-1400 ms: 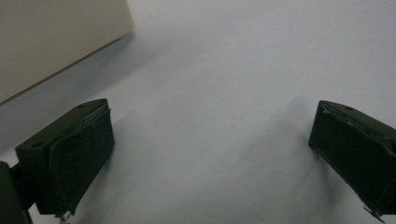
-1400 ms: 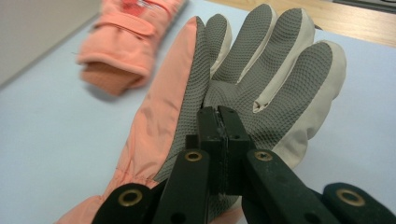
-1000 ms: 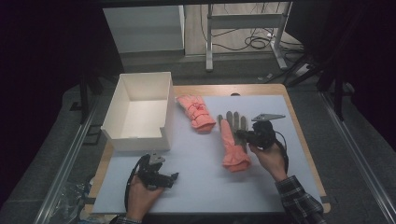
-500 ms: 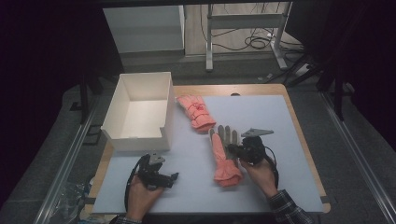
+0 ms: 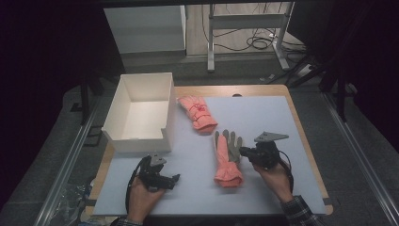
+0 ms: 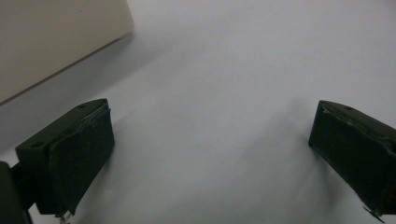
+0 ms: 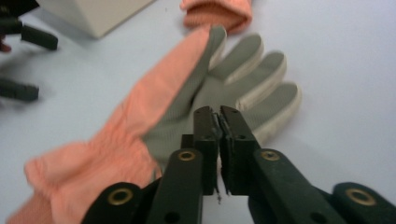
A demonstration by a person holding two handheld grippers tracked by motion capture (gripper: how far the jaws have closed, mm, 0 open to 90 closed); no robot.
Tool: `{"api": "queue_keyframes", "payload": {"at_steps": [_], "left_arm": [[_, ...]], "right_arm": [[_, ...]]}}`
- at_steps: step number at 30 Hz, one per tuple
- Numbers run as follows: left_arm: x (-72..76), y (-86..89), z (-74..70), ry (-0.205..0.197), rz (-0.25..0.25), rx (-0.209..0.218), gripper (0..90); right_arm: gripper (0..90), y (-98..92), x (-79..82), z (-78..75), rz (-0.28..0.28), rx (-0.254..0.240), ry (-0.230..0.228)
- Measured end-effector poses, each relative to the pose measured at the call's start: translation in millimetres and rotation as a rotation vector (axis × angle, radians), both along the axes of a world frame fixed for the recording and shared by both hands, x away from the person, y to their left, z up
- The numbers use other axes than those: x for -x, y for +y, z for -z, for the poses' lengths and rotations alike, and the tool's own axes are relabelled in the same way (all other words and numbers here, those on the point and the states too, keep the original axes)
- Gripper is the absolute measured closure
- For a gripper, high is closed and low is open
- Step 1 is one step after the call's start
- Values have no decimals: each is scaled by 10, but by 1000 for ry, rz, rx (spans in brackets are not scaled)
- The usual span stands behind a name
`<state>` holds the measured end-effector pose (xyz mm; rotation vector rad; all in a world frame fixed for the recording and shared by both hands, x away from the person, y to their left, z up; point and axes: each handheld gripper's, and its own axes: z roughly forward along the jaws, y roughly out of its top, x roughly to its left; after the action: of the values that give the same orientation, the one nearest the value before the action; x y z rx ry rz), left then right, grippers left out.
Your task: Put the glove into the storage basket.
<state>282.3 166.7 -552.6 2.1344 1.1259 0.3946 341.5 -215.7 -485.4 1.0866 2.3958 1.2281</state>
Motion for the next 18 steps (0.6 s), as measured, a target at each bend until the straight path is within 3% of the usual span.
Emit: {"api": "queue_keyframes", "payload": {"at_steps": [5, 11, 18], "left_arm": [[0, 0, 0, 0, 0, 0, 2], [0, 0, 0, 0, 0, 0, 2], [0, 0, 0, 0, 0, 0, 2]], "right_arm": [[891, -116, 149, 135, -39, 23, 30], [891, -124, 349, 301, -73, 60, 45], [891, -65, 422, 379, -101, 63, 55]]}}
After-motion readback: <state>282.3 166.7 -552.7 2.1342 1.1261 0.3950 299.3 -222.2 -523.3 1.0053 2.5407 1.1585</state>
